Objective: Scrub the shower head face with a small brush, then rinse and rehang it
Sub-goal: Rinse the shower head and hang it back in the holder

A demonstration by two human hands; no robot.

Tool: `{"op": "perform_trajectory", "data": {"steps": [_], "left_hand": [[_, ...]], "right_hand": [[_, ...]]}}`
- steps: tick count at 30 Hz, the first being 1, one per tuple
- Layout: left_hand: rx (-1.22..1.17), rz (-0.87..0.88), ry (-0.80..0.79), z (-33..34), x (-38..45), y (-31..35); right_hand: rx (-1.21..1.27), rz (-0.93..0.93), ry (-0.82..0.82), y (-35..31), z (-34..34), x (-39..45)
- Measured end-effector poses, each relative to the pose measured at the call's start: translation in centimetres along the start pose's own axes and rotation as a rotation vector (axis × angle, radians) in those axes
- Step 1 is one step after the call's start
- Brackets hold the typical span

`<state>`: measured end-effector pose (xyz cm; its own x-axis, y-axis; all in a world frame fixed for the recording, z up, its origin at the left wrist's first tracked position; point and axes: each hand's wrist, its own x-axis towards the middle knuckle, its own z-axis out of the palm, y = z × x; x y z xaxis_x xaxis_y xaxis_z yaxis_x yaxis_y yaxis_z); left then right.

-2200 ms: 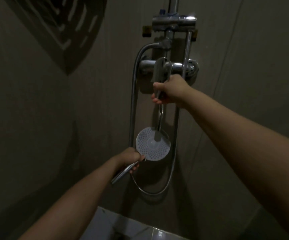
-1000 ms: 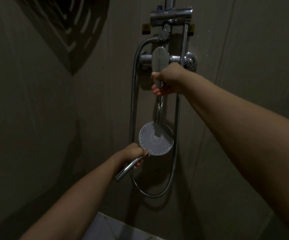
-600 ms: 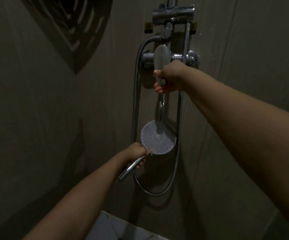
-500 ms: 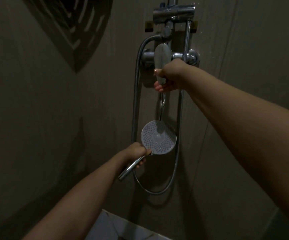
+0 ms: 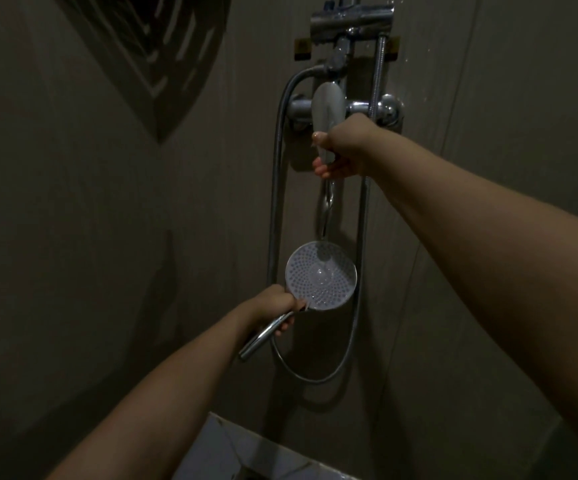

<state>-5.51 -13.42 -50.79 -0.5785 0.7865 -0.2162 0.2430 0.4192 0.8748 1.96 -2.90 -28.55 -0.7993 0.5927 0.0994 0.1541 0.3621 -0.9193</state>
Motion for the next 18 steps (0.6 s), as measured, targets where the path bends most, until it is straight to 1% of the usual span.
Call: {"op": "perform_trajectory", "data": {"steps": [5,7,9,10,12,15,16,18], "left_hand": [[-0.012,0.000,0.000,0.3,0.1,0.0],[-0.035,0.007,-0.012,0.4,0.1,-0.3],[-0.089,0.015,-0.015,0.5,0.2,-0.6],[-0.111,0.014,0.010,0.6,0.3,-0.8],[-0.119,0.015,0.120,0.9,0.5,-0.9],[-0.042,0.006,0.282,1.2,1.0,-1.1],[-0.008,0.009,0.302,1.2,1.0,-1.2],[0.010,0.019,0.304,1.3,0.8,-1.3]], "right_hand": [[-0.010,-0.060,0.043,0.1,0.0,-0.7],[0.030,-0.102,0.067,0.7,0.2,-1.3],[0.094,-0.136,0.101,3.0,1.1,-2.0],[0.058,-0.172,0.137,5.3,1.8,-2.3],[-0.211,-0.235,0.207,10.9,3.3,-3.0],[-0.729,-0.304,0.234,18.1,5.5,-4.0],[-0.849,-0.357,0.234,19.6,6.3,-4.0],[-0.999,-0.435,0.213,20.9,7.5,-3.5]]}}
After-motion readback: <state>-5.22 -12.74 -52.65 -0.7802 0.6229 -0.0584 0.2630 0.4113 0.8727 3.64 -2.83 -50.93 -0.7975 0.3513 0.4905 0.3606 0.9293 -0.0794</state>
